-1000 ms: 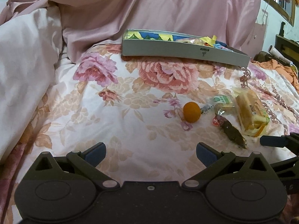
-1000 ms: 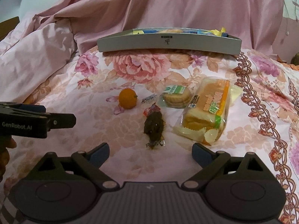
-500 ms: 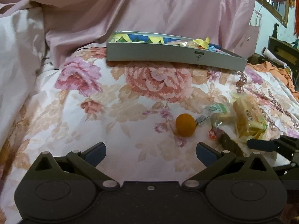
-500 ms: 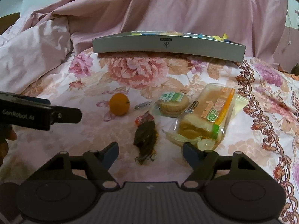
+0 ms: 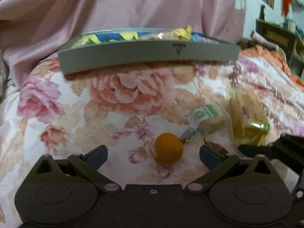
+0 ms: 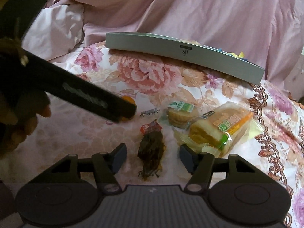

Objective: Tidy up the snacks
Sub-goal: 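Grasp the orange with the left tool while the right tool grasps the dark meat pack, then carry the orange and dark meat pack into the tray and release both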

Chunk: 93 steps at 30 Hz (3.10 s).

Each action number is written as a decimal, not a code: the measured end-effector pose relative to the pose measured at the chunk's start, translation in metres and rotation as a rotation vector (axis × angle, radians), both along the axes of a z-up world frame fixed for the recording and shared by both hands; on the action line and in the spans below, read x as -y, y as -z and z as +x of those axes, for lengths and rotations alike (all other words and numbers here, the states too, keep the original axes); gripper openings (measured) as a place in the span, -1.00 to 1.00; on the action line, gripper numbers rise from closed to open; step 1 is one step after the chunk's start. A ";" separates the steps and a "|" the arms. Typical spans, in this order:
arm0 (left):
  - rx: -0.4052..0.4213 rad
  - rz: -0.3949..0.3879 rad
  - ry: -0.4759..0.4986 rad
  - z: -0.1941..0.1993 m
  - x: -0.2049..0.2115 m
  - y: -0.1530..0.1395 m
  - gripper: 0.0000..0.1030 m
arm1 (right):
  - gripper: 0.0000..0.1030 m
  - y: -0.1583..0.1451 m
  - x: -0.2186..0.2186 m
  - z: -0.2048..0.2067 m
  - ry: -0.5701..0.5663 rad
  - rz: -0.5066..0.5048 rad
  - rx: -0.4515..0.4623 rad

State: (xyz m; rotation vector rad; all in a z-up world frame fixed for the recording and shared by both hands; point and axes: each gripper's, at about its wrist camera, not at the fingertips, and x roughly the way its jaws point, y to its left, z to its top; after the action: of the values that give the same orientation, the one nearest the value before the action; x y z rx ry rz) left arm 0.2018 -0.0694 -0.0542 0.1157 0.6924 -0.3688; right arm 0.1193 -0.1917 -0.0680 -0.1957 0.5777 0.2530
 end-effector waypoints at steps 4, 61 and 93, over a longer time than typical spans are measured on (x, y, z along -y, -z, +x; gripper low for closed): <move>-0.008 0.015 0.011 0.007 0.004 0.004 0.97 | 0.29 0.001 -0.001 0.004 -0.003 -0.008 0.001; -0.108 -0.224 -0.198 -0.067 -0.043 -0.011 -0.34 | -0.05 0.001 -0.036 -0.026 -0.107 -0.254 0.146; 0.095 -0.280 -0.248 0.002 -0.015 -0.098 -0.34 | -0.04 -0.074 0.023 0.008 -0.039 -0.313 0.514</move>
State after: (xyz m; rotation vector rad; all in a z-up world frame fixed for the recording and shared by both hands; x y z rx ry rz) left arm 0.2037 -0.0543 0.0434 -0.2157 0.5476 -0.2170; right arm 0.1269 -0.2149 0.0061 -0.5571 0.0985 0.1392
